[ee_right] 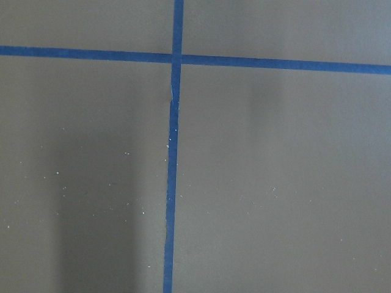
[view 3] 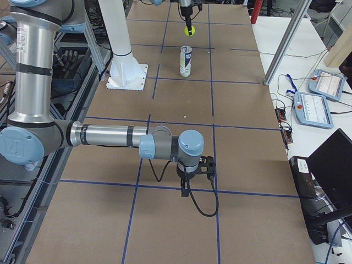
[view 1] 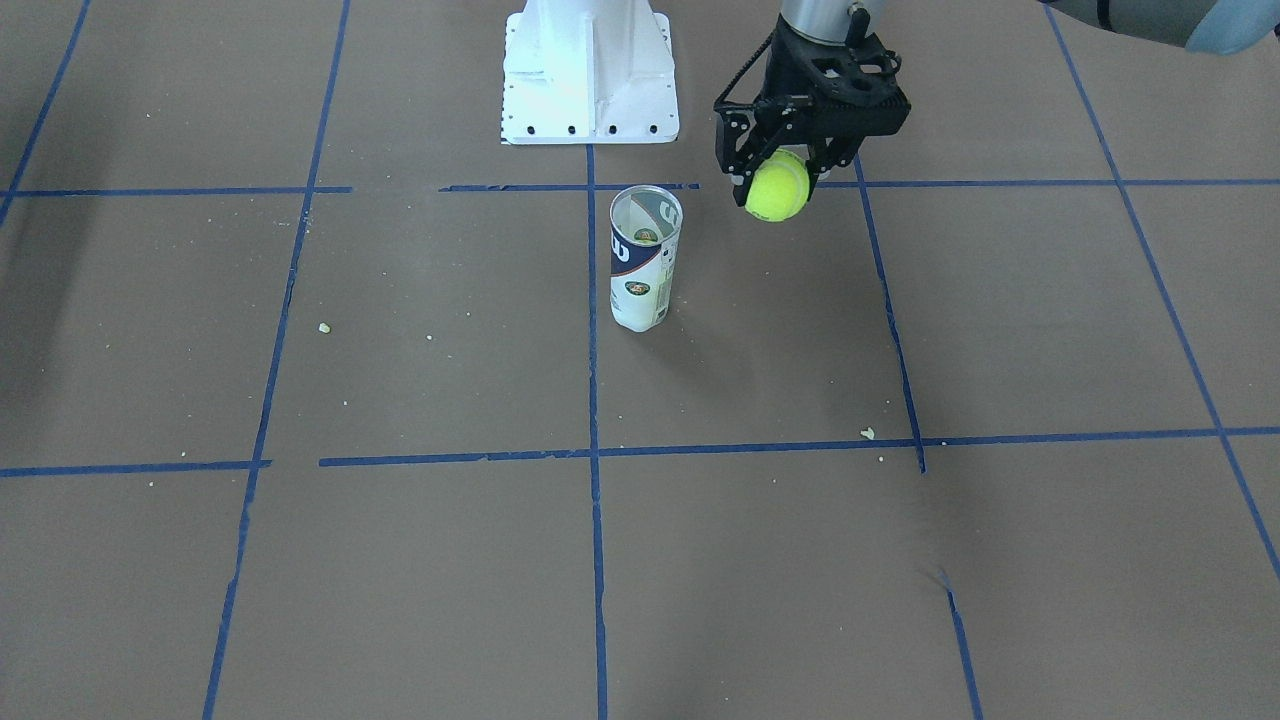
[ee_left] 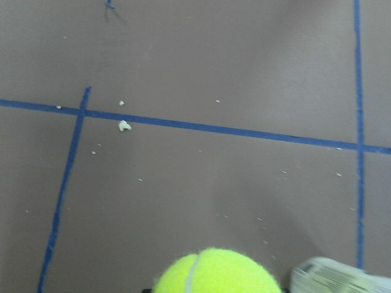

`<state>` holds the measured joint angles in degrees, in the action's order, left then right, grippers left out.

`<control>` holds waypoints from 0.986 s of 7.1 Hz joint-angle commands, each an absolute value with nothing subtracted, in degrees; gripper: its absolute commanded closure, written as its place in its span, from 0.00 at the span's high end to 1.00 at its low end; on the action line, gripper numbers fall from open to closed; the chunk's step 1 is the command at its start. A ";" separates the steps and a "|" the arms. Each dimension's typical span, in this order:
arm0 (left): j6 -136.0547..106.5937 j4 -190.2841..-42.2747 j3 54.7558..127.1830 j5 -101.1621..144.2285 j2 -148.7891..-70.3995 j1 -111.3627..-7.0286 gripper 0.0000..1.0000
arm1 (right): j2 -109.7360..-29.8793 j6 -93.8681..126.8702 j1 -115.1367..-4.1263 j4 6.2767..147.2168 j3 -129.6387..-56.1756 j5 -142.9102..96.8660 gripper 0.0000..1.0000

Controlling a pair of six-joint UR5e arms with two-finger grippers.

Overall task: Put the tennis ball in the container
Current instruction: 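Lift the ball with the left gripper and carry it over the clear cup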

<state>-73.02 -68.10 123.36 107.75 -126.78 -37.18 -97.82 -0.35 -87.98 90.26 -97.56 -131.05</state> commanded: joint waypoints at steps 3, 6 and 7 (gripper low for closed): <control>-80.32 -62.58 112.33 109.43 -139.39 -33.50 0.04 | -97.82 -0.35 -87.98 90.26 -97.56 -131.04 1.00; -80.68 -63.54 109.43 109.51 -140.45 -33.40 0.42 | -97.82 -0.35 -87.98 90.26 -97.56 -131.04 1.00; -80.60 -63.54 109.42 109.51 -140.45 -33.40 0.82 | -97.82 -0.35 -87.98 90.26 -97.56 -131.04 1.00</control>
<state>-80.62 -63.40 109.84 109.51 -140.30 -33.42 -97.82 -0.35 -87.98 90.26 -97.56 -131.05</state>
